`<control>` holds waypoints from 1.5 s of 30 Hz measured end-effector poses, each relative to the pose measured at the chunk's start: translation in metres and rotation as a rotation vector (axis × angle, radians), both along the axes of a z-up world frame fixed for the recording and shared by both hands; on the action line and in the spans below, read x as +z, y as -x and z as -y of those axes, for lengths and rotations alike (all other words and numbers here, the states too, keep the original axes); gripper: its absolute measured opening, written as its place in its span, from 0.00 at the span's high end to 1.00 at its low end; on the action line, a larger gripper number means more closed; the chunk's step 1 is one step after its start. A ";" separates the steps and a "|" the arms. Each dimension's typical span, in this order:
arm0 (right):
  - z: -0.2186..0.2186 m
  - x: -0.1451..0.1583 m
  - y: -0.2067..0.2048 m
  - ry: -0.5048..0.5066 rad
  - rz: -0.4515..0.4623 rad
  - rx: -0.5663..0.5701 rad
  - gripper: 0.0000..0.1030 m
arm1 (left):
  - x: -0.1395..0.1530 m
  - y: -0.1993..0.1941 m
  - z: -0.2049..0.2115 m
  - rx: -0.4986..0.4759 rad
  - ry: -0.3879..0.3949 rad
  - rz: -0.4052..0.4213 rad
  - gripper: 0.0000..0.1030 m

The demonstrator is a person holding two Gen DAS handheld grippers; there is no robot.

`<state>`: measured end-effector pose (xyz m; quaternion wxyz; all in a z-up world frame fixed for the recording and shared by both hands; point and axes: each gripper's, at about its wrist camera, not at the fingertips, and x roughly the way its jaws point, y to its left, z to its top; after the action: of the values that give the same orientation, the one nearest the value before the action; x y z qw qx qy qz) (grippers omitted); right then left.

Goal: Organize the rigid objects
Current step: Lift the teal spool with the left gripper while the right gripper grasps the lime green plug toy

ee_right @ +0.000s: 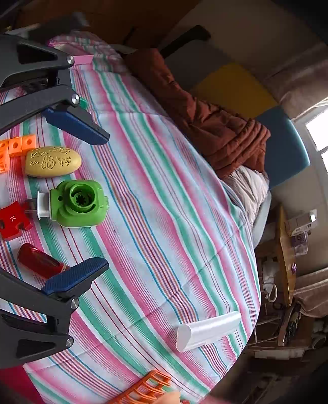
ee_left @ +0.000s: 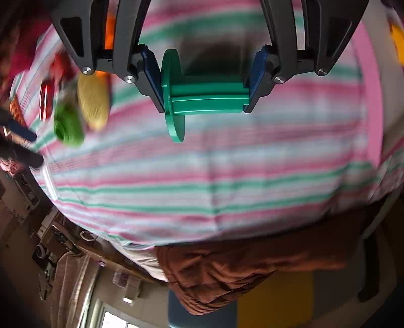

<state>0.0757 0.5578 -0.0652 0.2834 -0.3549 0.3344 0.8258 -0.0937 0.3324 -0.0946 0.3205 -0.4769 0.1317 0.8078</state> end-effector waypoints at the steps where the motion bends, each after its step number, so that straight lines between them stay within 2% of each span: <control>1: 0.000 -0.002 0.001 0.000 0.009 0.005 0.11 | -0.002 -0.006 0.007 0.002 0.004 -0.001 0.41; 3: 0.001 -0.004 0.003 -0.004 0.020 0.009 0.11 | -0.002 -0.024 0.024 -0.004 0.002 -0.025 0.41; 8: 0.003 -0.004 0.007 -0.024 0.031 0.020 0.11 | -0.005 -0.054 0.036 -0.044 0.013 -0.078 0.42; 12: 0.007 -0.003 0.009 -0.057 0.050 0.033 0.11 | -0.012 -0.048 0.034 -0.035 0.006 -0.045 0.42; 16: 0.008 -0.003 0.012 -0.076 0.058 0.042 0.11 | -0.014 -0.055 0.029 -0.043 0.045 -0.093 0.42; 27: 0.009 -0.007 0.014 -0.068 0.063 0.052 0.11 | -0.013 -0.059 0.034 -0.019 0.046 -0.101 0.42; 33: 0.007 -0.008 0.014 -0.078 0.069 0.037 0.12 | -0.010 -0.069 0.038 -0.050 0.046 -0.115 0.42; 36: 0.003 -0.005 0.010 -0.082 0.053 0.006 0.11 | -0.006 -0.076 0.042 -0.070 0.031 -0.114 0.42; 42: -0.012 0.004 -0.008 -0.065 -0.036 -0.092 0.12 | 0.010 -0.087 0.056 -0.092 -0.025 -0.112 0.42; 45: -0.016 0.004 -0.011 -0.037 -0.068 -0.101 0.12 | 0.016 -0.090 0.063 -0.096 -0.046 -0.112 0.42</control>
<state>0.0869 0.5737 -0.0610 0.3198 -0.3042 0.3462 0.8279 -0.0039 0.2690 -0.0784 0.3620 -0.4166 0.1535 0.8197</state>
